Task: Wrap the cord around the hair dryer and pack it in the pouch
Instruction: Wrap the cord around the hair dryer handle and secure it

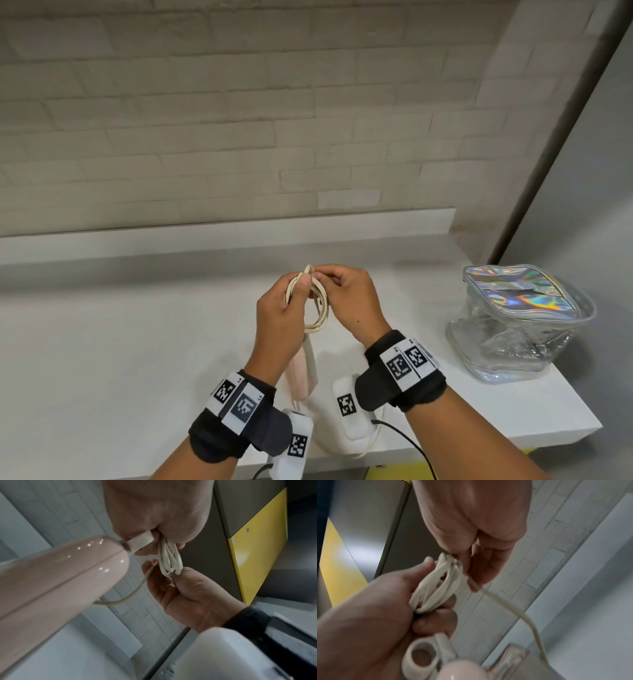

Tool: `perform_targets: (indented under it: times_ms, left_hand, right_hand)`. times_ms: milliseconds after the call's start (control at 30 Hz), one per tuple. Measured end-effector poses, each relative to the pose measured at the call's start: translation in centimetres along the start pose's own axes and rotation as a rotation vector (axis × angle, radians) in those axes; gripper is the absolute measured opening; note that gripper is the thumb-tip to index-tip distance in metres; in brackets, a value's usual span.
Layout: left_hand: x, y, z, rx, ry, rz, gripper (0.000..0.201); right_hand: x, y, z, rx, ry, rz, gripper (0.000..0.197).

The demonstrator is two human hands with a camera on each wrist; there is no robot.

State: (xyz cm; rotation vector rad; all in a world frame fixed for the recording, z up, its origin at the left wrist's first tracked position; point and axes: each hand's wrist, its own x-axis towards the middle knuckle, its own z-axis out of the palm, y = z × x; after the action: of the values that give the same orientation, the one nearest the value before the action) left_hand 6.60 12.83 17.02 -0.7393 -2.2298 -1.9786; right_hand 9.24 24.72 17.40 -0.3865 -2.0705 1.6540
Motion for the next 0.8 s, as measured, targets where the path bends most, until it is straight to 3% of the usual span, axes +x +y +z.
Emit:
perform_targets:
  times_ms: [133,233,300,467,700,800]
  left_hand:
    - [0.4,-0.6,-0.1,-0.022,0.086,-0.056,0.02]
    - [0.7,-1.0,0.1,-0.03,0.118,-0.066,0.019]
    - [0.6,-1.1,0.4,-0.006,0.106,-0.051,0.018]
    - [-0.4,-1.8,1.6,0.05,0.053,-0.032,0.016]
    - [0.2,-1.4,1.2,-0.025,-0.139,-0.177,0.026]
    - [0.4,-1.4,0.9,-0.03,-0.113,-0.171,0.028]
  right_hand:
    - [-0.9,-0.3,-0.7,0.084,-0.257,0.11,0.034]
    - [-1.3,-0.2,-0.8,-0.01,-0.345,0.069,0.024]
    - [-1.4,-0.2,-0.8,-0.036,-0.328,0.057,0.014]
    - [-1.0,0.1,-1.1,-0.13,-0.255,0.125,0.016]
    - [-0.7,1.0,-1.3,-0.184,-0.229,0.03,0.014]
    - [-1.0,1.0,-1.3,-0.206,-0.139,-0.037,0.021]
